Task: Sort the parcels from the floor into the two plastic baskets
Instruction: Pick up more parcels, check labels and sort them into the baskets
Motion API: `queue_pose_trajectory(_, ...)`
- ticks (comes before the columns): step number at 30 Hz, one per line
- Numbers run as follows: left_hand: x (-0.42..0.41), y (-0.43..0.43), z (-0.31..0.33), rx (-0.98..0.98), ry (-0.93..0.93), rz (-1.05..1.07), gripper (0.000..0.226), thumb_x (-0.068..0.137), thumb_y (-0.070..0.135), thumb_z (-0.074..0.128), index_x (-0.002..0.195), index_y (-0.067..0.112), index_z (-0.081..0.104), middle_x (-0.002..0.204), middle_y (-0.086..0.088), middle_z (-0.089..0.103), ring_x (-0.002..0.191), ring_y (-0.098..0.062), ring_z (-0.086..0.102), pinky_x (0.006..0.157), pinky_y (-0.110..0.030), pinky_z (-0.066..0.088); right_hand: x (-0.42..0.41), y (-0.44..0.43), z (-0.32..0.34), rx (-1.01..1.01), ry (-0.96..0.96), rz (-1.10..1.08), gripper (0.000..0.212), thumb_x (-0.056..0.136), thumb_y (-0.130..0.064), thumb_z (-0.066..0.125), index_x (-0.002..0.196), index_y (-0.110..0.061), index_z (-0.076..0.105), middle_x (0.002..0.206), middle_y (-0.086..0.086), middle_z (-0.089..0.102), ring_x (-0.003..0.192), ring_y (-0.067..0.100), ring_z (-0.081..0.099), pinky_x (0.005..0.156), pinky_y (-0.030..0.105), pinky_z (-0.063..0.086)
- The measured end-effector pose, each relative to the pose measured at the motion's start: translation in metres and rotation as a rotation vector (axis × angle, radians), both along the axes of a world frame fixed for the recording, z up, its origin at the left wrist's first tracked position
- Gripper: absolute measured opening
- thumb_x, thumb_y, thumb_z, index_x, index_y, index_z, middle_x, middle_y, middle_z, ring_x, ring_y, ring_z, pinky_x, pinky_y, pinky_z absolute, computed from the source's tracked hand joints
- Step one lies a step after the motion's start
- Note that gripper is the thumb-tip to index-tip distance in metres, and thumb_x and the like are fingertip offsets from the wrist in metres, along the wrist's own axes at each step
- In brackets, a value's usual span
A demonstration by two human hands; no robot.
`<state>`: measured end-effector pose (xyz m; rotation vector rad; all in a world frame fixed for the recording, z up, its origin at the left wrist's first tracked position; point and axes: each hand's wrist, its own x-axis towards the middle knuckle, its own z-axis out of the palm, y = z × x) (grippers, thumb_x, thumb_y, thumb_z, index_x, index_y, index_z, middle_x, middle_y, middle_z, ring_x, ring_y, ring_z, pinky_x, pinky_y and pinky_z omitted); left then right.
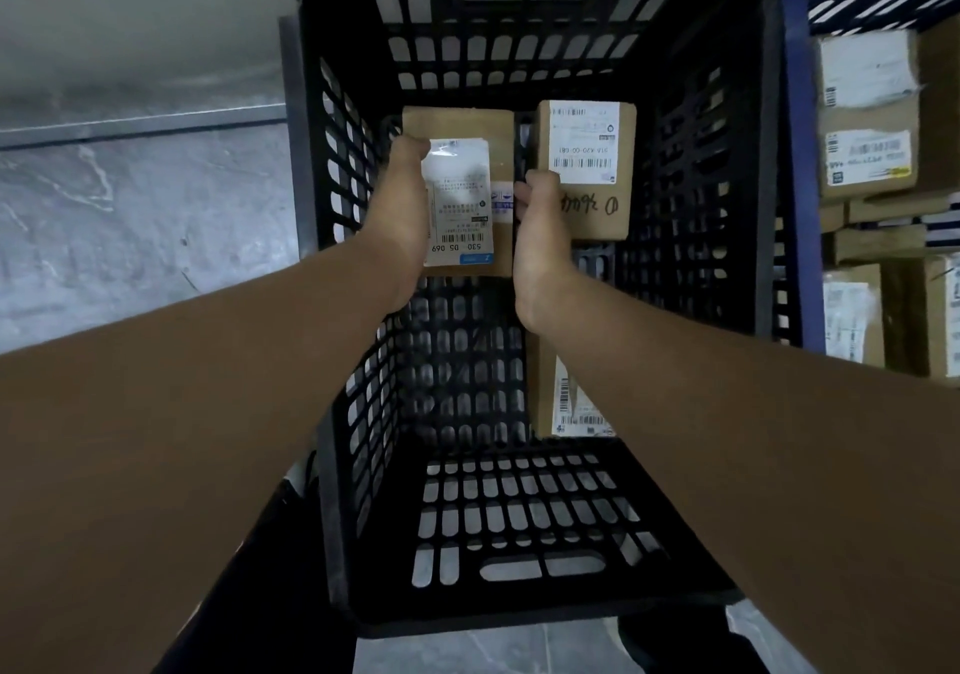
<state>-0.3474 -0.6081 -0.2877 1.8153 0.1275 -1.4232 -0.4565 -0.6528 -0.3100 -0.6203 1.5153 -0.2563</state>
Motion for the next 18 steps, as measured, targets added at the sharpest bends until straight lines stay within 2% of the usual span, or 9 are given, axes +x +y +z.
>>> queue_pose_trajectory(3, 0.0, 0.002, 0.0, 0.012, -0.035, -0.015, 0.051, 0.099, 0.053, 0.034, 0.123, 0.024, 0.068, 0.105, -0.003, 0.079, 0.093, -0.023, 0.076, 0.074, -0.035, 0.062, -0.002, -0.001, 0.004, -0.044, 0.035, 0.035, 0.055, 0.114, -0.042, 0.035, 0.141, -0.002, 0.06, 0.089, -0.008, 0.072, 0.074, 0.0, 0.065, 0.065, 0.024, 0.047)
queue_pose_trajectory(6, -0.001, 0.002, 0.017, 0.024, -0.068, -0.03, 0.056, 0.094, 0.058, 0.036, 0.129, 0.025, 0.065, 0.115, -0.004, 0.074, 0.102, -0.024, 0.072, 0.071, -0.033, 0.056, -0.002, -0.001, 0.021, -0.06, 0.046, 0.029, 0.051, 0.114, -0.041, 0.037, 0.142, -0.005, 0.058, 0.113, -0.017, 0.065, 0.068, -0.014, 0.059, 0.061, 0.018, 0.046)
queue_pose_trajectory(9, 0.0, 0.002, 0.043, 0.03, -0.062, -0.01, 0.063, 0.08, 0.067, 0.042, 0.124, 0.031, 0.068, 0.124, -0.003, 0.07, 0.109, -0.025, 0.069, 0.085, -0.04, 0.056, 0.0, -0.003, 0.053, -0.043, 0.046, 0.015, 0.047, 0.112, -0.042, 0.038, 0.135, -0.009, 0.063, 0.119, -0.015, 0.064, 0.078, 0.0, 0.056, 0.07, 0.026, 0.045)
queue_pose_trajectory(11, 0.002, 0.001, 0.07, 0.016, -0.04, -0.003, 0.065, 0.077, 0.067, 0.044, 0.122, 0.028, 0.07, 0.123, -0.007, 0.071, 0.106, -0.028, 0.072, 0.079, -0.039, 0.06, 0.003, -0.004, 0.081, -0.052, 0.008, 0.014, 0.05, 0.111, -0.039, 0.039, 0.13, -0.001, 0.065, 0.121, -0.003, 0.068, 0.085, 0.01, 0.064, 0.073, 0.028, 0.047)
queue_pose_trajectory(12, 0.002, 0.0, 0.088, 0.002, -0.025, 0.002, 0.065, 0.082, 0.064, 0.044, 0.123, 0.022, 0.069, 0.12, -0.009, 0.073, 0.103, -0.03, 0.073, 0.07, -0.034, 0.061, 0.006, -0.004, 0.097, -0.049, -0.008, 0.012, 0.051, 0.11, -0.038, 0.04, 0.123, 0.004, 0.066, 0.131, -0.001, 0.054, 0.121, 0.024, 0.058, 0.075, 0.03, 0.048)
queue_pose_trajectory(13, 0.001, 0.0, 0.106, -0.02, 0.001, 0.002, 0.064, 0.087, 0.061, 0.043, 0.124, 0.015, 0.068, 0.115, -0.012, 0.075, 0.101, -0.032, 0.074, 0.063, -0.031, 0.06, 0.007, -0.004, 0.113, -0.043, -0.023, 0.018, 0.049, 0.109, -0.038, 0.041, 0.113, 0.002, 0.067, 0.108, 0.019, 0.076, 0.085, 0.003, 0.042, 0.075, 0.032, 0.049)
queue_pose_trajectory(14, 0.001, 0.0, 0.123, -0.042, 0.018, -0.004, 0.062, 0.09, 0.058, 0.043, 0.122, 0.011, 0.067, 0.109, -0.013, 0.075, 0.099, -0.034, 0.074, 0.061, -0.031, 0.06, 0.009, -0.004, 0.13, -0.037, -0.03, 0.052, 0.043, 0.108, -0.04, 0.041, 0.104, -0.006, 0.067, 0.09, 0.001, 0.069, 0.084, 0.018, 0.065, 0.074, 0.034, 0.051)
queue_pose_trajectory(16, -0.002, 0.002, 0.158, -0.064, 0.053, -0.007, 0.064, 0.088, 0.059, 0.045, 0.119, 0.009, 0.068, 0.111, -0.018, 0.075, 0.102, -0.037, 0.073, 0.069, -0.036, 0.063, 0.012, -0.005, 0.166, -0.015, -0.018, 0.102, 0.033, 0.105, -0.043, 0.043, 0.1, -0.019, 0.065, 0.089, 0.001, 0.067, 0.081, 0.017, 0.062, 0.067, 0.029, 0.054)
queue_pose_trajectory(18, -0.004, 0.005, 0.198, -0.065, 0.082, -0.024, 0.074, 0.08, 0.062, 0.05, 0.126, 0.007, 0.067, 0.118, -0.02, 0.073, 0.106, -0.038, 0.071, 0.085, -0.043, 0.061, 0.014, -0.003, 0.21, -0.02, -0.021, 0.126, 0.03, 0.105, -0.043, 0.047, 0.098, -0.021, 0.065, 0.084, 0.001, 0.065, 0.076, 0.018, 0.063, 0.059, 0.026, 0.053)
